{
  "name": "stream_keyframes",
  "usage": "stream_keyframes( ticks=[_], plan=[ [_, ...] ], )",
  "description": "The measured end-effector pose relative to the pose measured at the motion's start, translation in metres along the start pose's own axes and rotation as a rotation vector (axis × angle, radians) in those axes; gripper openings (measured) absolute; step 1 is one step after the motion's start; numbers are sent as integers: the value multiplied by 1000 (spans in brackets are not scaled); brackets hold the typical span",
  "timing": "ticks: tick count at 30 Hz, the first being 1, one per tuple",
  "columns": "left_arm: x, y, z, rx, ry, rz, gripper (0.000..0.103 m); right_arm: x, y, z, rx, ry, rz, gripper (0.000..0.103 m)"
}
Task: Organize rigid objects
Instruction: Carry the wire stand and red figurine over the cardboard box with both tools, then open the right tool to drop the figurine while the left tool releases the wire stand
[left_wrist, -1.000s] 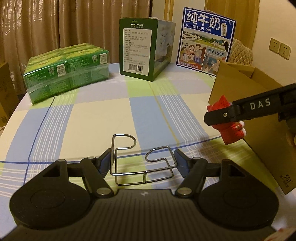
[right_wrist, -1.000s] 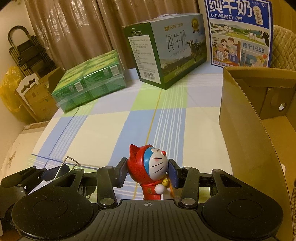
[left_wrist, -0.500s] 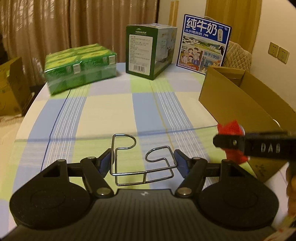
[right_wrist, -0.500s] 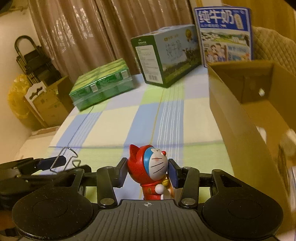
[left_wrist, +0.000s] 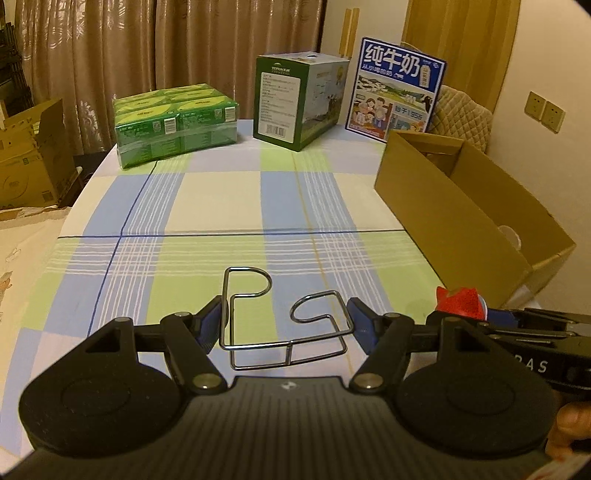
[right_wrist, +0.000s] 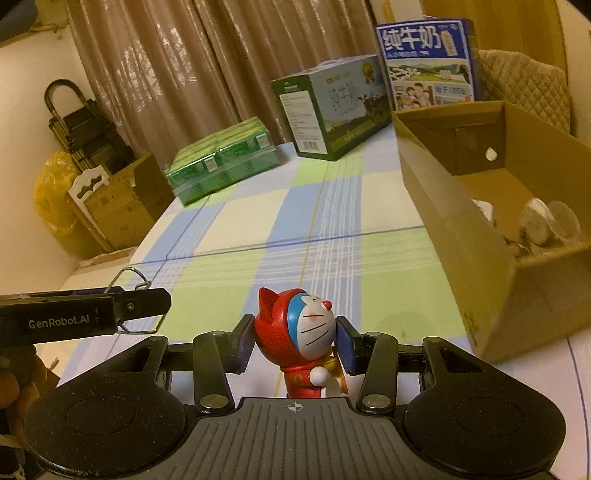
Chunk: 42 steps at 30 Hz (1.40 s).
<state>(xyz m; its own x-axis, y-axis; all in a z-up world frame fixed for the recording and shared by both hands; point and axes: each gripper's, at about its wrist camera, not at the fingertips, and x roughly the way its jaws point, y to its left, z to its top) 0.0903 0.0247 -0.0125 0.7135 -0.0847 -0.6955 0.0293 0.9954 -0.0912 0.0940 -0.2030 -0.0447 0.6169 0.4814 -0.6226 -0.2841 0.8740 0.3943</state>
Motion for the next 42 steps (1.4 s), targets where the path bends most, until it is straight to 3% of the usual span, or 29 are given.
stream_keyframes(
  ticks=[8,12,17,23,29,36,38,42],
  plan=[
    [-20,-27,6,25,-24,-31,66,-49,-11,14,44,-51,-35,43],
    [-23,-62,27,64,-49,-104,66,-85,-36,42,85,-126,-67,43],
    [-14,-128,64,133,-85,-217,66,-113,-93,83,100,-166,-175,43],
    [27,-200,91,198,-75,-300,66,-95,-161,106,92,-94,-248,43],
    [76,-243,95,270,-25,-331,66,-76,-204,106,115,-64,-238,43],
    [112,-251,98,312,8,-335,69,-59,-223,111,109,-38,-215,43],
    [113,-249,98,326,-5,-311,78,-54,-225,111,112,-36,-214,43],
    [105,-239,97,307,-29,-287,78,-47,-229,110,119,-29,-210,43]
  ],
)
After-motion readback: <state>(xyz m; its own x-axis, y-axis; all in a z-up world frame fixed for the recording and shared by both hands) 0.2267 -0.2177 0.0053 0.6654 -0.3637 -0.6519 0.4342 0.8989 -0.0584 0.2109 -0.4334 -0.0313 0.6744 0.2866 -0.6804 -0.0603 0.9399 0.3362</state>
